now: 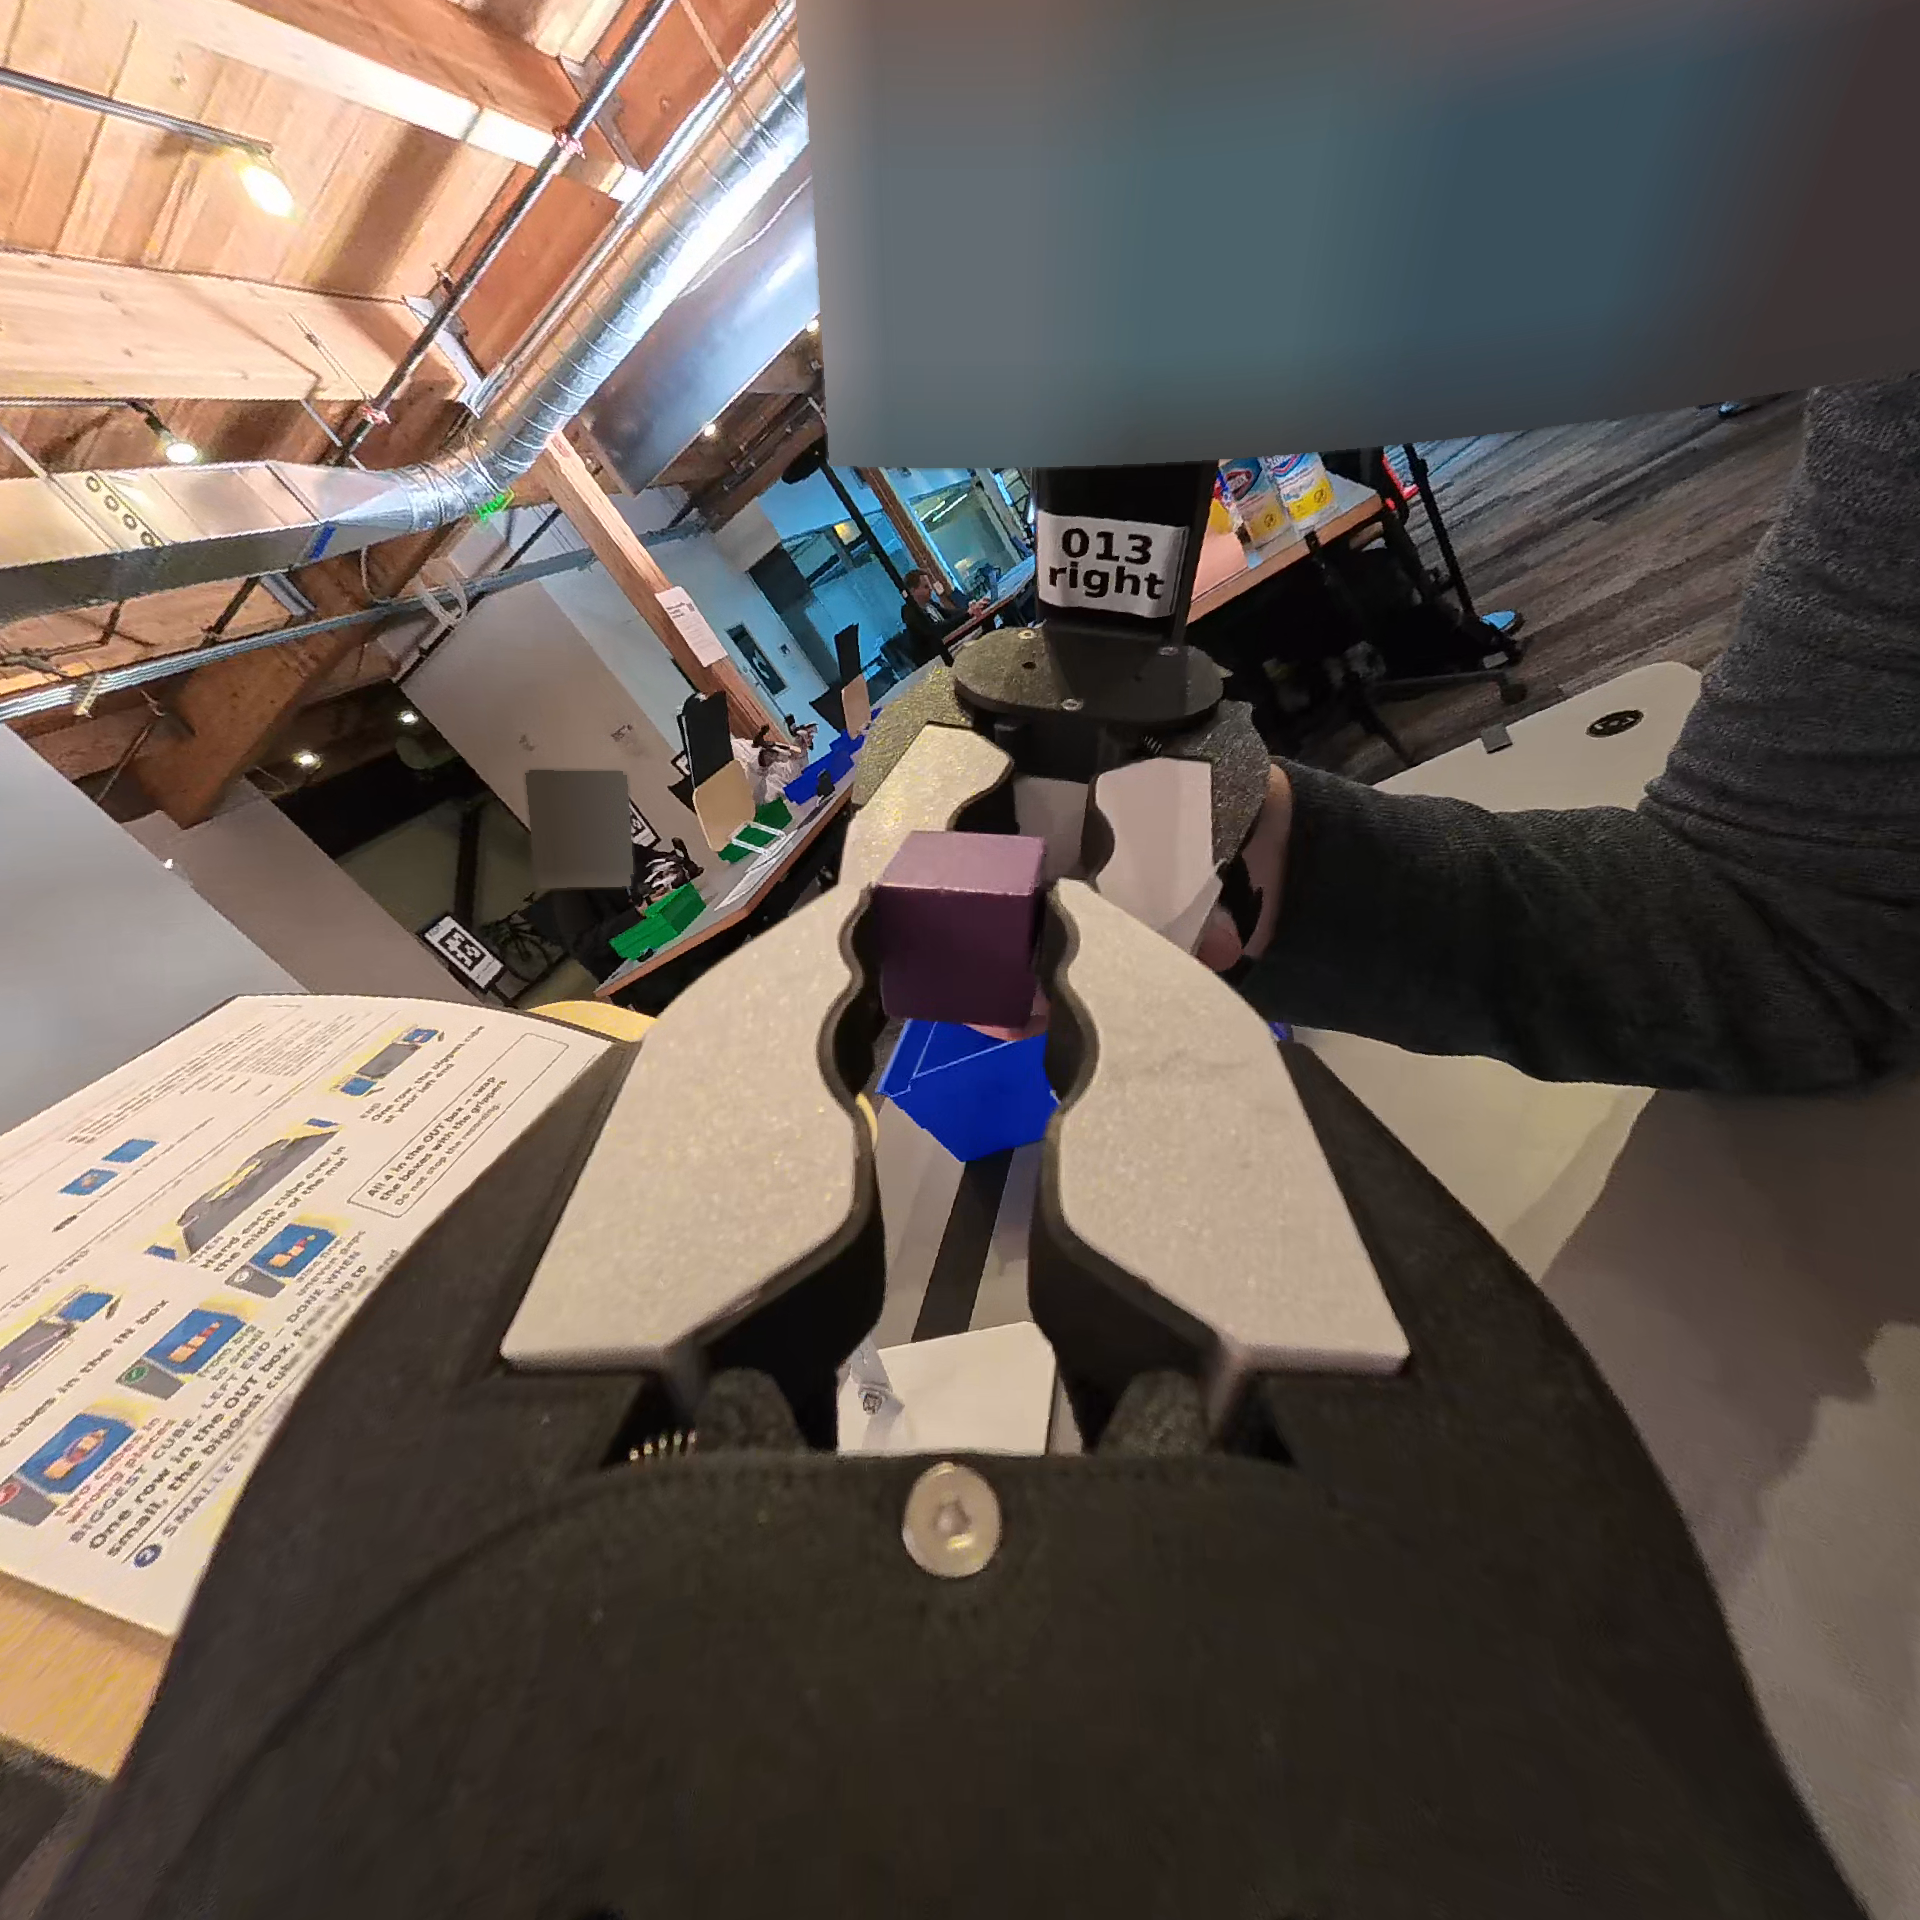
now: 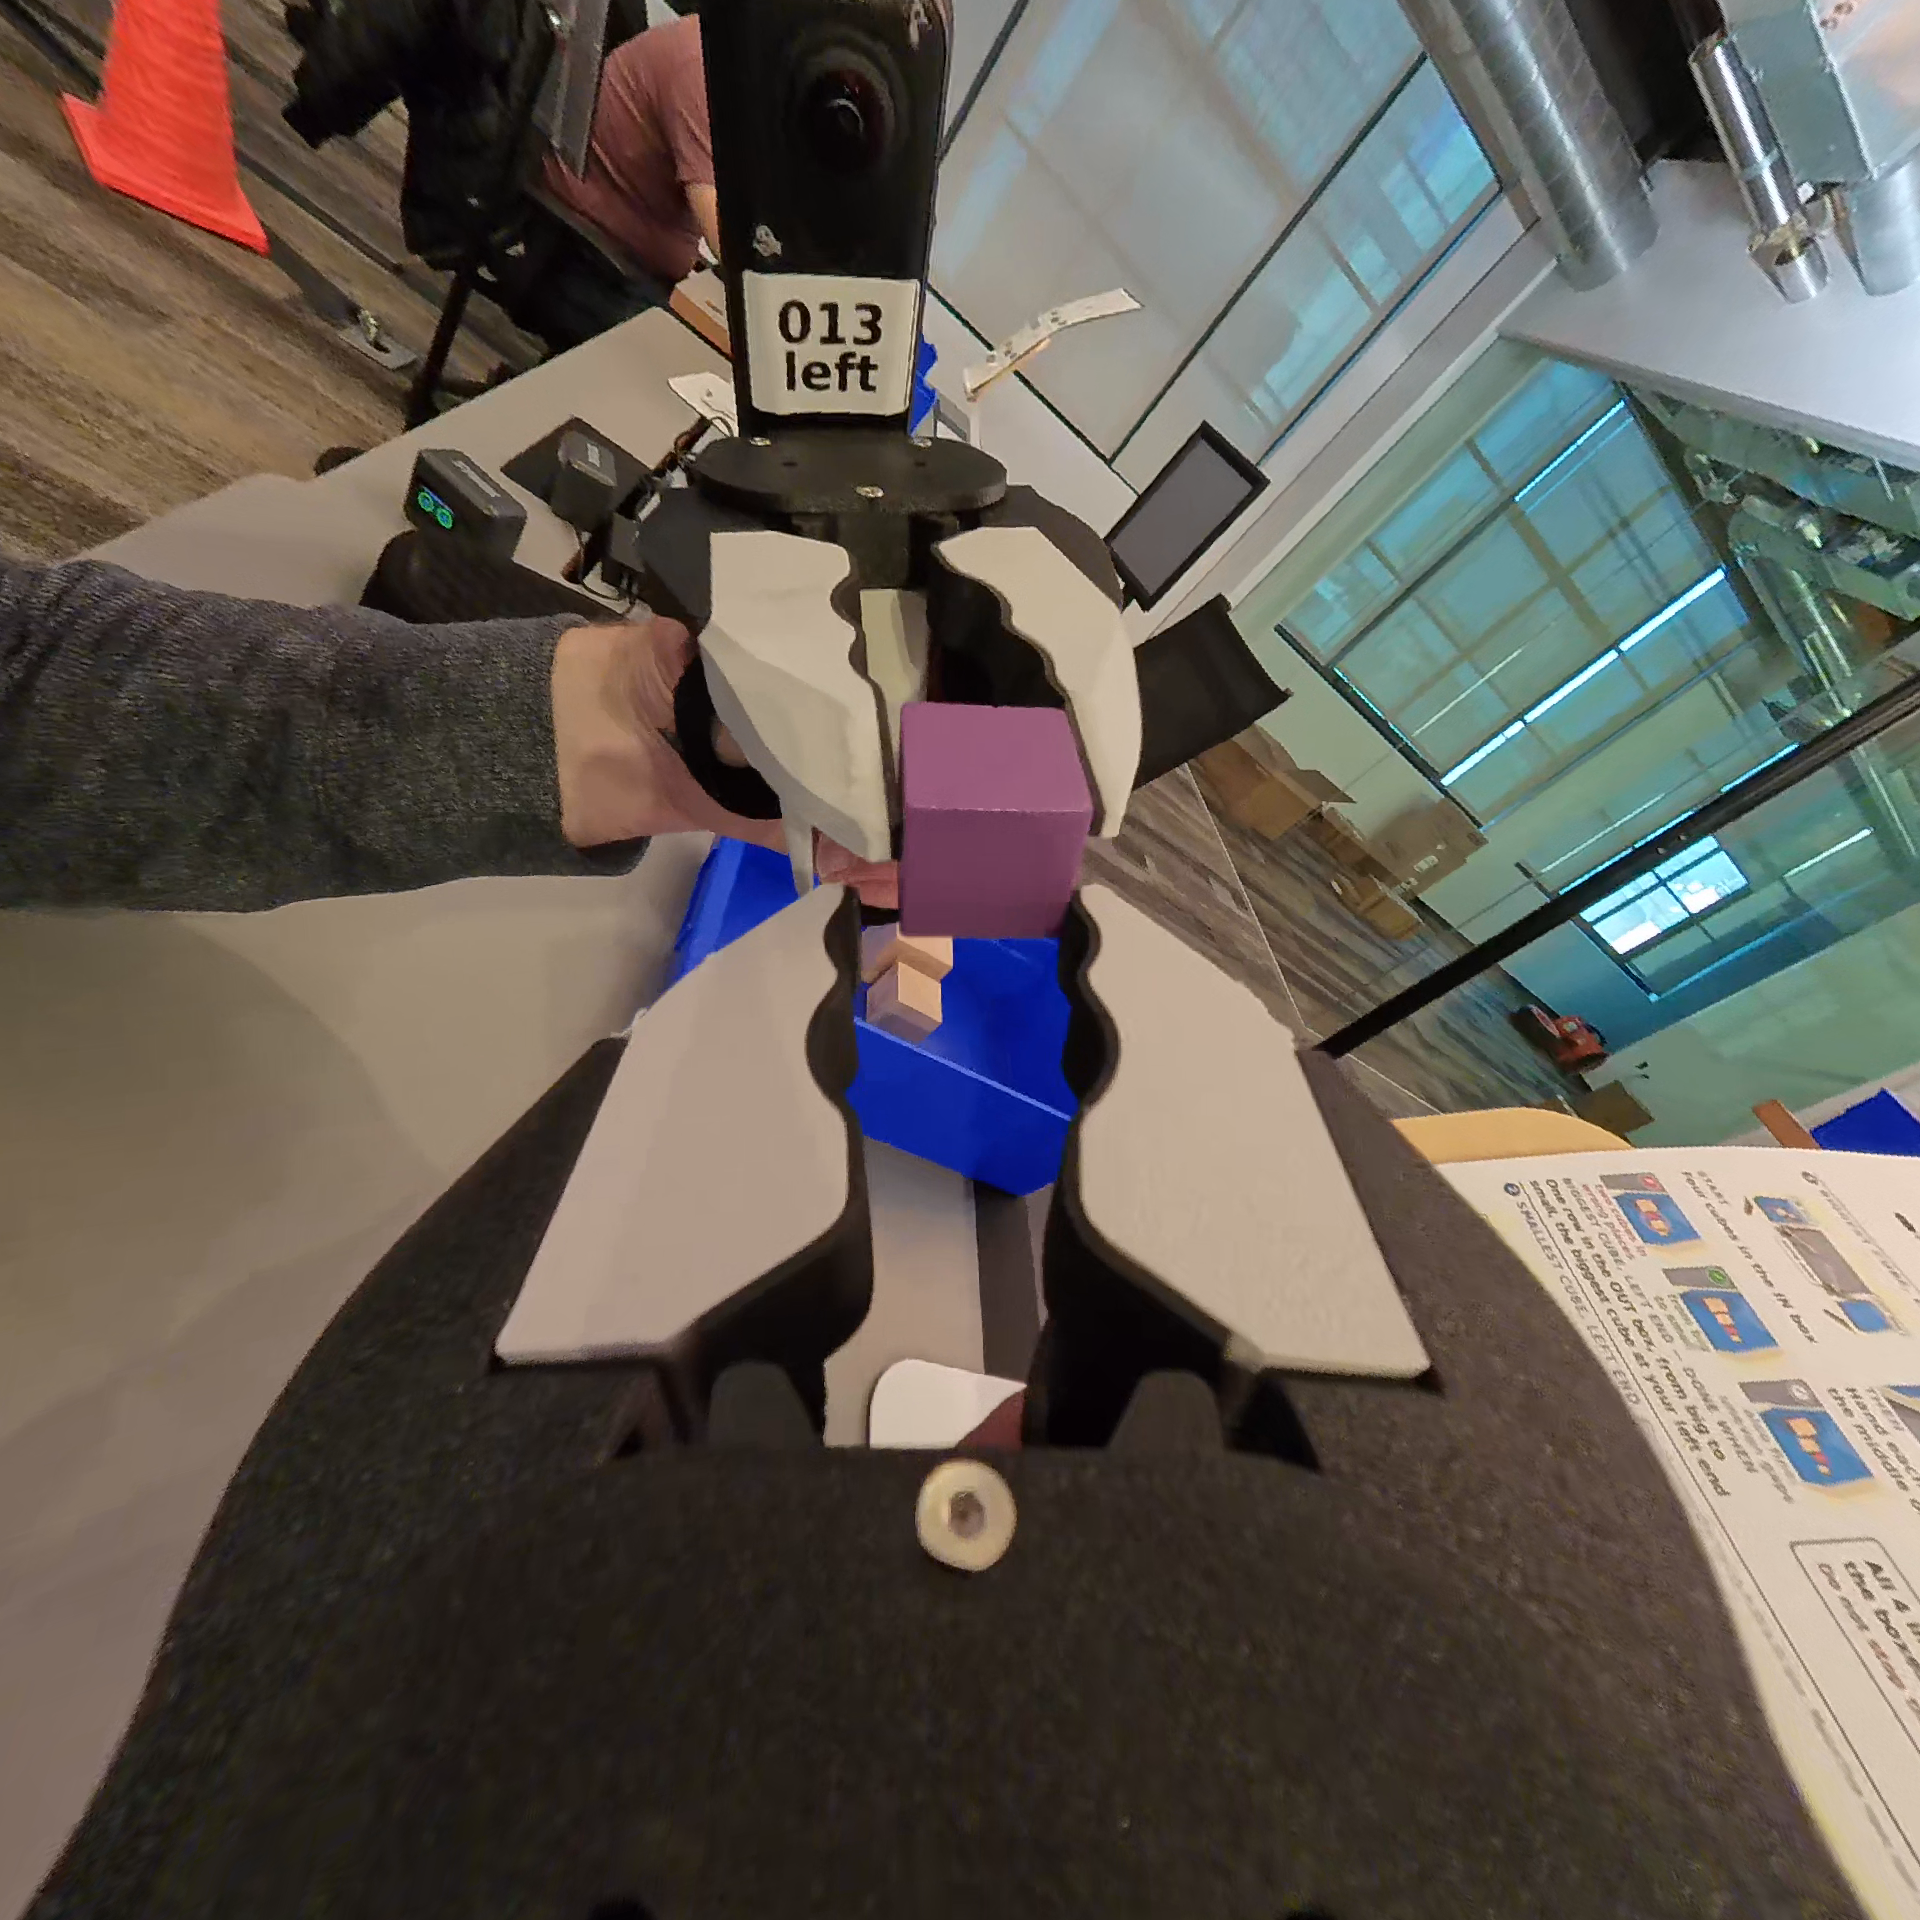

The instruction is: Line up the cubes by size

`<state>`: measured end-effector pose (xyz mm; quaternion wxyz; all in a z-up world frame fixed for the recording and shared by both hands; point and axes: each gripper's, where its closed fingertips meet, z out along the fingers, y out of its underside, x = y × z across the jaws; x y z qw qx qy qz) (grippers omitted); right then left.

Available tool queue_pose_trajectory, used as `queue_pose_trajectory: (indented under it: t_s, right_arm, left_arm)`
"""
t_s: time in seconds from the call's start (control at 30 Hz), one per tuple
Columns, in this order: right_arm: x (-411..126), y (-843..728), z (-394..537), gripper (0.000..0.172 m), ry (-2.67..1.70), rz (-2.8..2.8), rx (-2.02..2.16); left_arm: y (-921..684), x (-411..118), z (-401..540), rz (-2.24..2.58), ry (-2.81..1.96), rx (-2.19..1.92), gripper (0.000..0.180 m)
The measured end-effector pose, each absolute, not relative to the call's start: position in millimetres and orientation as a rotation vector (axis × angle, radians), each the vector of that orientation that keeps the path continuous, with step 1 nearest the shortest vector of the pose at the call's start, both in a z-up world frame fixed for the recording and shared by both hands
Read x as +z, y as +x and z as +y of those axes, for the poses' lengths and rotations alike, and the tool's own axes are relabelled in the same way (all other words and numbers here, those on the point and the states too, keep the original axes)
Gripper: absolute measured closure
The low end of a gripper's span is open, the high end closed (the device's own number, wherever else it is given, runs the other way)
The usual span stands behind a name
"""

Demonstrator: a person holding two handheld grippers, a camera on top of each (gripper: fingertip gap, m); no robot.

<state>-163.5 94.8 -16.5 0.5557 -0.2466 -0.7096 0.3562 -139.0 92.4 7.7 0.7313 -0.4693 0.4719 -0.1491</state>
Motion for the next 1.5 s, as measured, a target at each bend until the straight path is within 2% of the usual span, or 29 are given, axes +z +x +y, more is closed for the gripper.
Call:
queue_pose_trajectory:
  t_s: [0.3, 1.07, 1.17, 1.3, 1.5]
  right_arm:
    - [-12, -163, 93, 0.143, -0.565, -1.651, 0.876]
    - [-15, -164, 100, 0.144, -0.582, -1.662, 0.833]
    - [-13, -159, 108, 0.144, -0.602, -1.643, 0.807]
    - [-5, -138, 130, 0.144, -0.664, -1.585, 0.75]
    - [-6, -67, 192, 0.143, -0.795, -1.526, 0.517]
  left_arm:
    - [-135, 6, 93, 1.047, -1.025, -0.349, 0.152]
    - [-146, 12, 86, 1.048, -1.066, -0.266, 0.15]
    - [-151, 16, 87, 1.034, -1.08, -0.182, 0.168]
    - [-162, 22, 88, 0.988, -1.114, -0.062, 0.18]
    - [-153, 36, 78, 0.988, -1.079, 0.007, 0.18]
